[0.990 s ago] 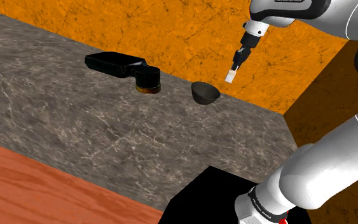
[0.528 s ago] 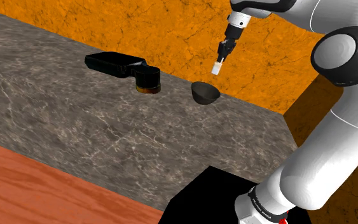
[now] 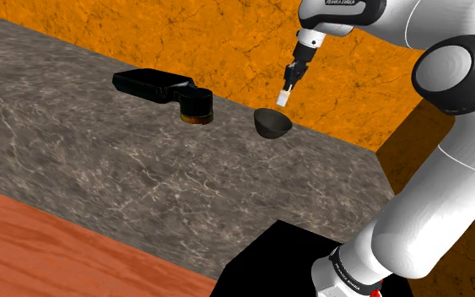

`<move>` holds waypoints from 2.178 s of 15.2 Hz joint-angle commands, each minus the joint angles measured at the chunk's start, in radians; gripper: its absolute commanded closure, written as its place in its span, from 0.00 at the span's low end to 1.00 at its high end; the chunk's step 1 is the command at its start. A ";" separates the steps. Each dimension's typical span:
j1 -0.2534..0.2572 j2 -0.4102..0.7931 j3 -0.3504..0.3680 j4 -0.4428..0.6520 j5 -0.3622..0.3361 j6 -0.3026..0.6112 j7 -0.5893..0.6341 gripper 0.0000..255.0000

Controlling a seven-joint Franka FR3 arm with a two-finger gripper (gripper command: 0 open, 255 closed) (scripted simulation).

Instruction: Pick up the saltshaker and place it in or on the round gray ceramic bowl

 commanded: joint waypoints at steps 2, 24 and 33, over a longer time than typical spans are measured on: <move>0.002 0.001 0.002 -0.040 0.001 0.042 0.001 1.00; 0.003 0.016 0.004 -0.164 0.011 0.179 -0.007 0.00; 0.002 0.000 0.001 -0.056 0.001 0.057 -0.001 0.00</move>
